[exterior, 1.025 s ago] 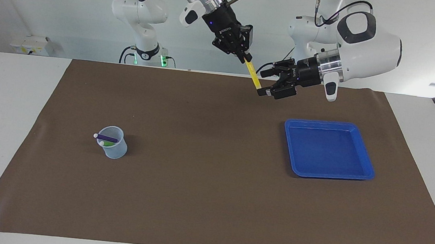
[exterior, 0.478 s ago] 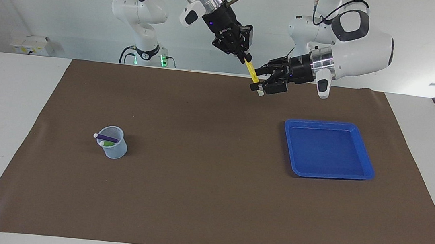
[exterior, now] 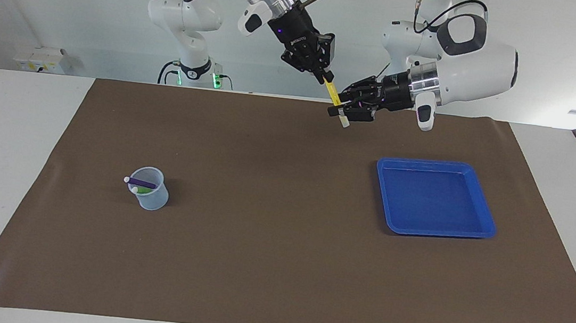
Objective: Right arm passes pens to left for tray arrangement
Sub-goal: 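Bring the yellow pen into the open left gripper and close it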
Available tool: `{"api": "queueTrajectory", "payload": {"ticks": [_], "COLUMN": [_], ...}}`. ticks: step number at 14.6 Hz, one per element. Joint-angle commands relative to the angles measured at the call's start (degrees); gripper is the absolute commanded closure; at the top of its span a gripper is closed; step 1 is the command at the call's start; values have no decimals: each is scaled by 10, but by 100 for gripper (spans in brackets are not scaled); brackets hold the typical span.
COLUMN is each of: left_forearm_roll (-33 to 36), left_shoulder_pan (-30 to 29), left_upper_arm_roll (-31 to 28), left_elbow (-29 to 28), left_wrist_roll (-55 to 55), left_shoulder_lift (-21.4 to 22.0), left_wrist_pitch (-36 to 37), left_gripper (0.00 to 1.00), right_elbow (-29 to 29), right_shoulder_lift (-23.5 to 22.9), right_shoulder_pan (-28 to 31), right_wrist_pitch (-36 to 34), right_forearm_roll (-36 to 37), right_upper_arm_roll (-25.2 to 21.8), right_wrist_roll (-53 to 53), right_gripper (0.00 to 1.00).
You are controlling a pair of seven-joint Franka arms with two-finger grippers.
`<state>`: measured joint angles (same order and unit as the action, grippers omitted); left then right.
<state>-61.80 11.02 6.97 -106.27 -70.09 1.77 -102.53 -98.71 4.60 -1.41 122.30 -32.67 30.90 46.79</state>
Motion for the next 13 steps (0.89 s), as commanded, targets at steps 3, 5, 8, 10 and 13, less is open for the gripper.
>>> {"api": "queueTrajectory", "payload": {"ticks": [3,5,8,10,13], "left_forearm_roll": [-11,-11,-11,-11,-11], "left_shoulder_pan": [1,0,1,0,0], "left_upper_arm_roll": [-7,-8,-8,-9,-9], "left_elbow": [-24,-24,-25,-25,-25], "left_wrist_roll": [20,44,50,50,49], "left_shoulder_lift": [24,24,28,28,28], "left_wrist_pitch": [11,22,18,21,20], "left_gripper": [85,100,100,100,100], "right_elbow": [6,7,6,5,6], "right_shoulder_lift": [-6,-6,-6,-6,-6], "right_shoulder_pan": [3,3,3,3,3], "right_wrist_pitch": [1,1,2,0,-2], "right_forearm_roll": [0,0,0,1,12], "right_upper_arm_roll": [6,6,6,6,6], "right_wrist_roll": [5,5,4,2,2], "right_gripper": [100,100,100,100,0]}}
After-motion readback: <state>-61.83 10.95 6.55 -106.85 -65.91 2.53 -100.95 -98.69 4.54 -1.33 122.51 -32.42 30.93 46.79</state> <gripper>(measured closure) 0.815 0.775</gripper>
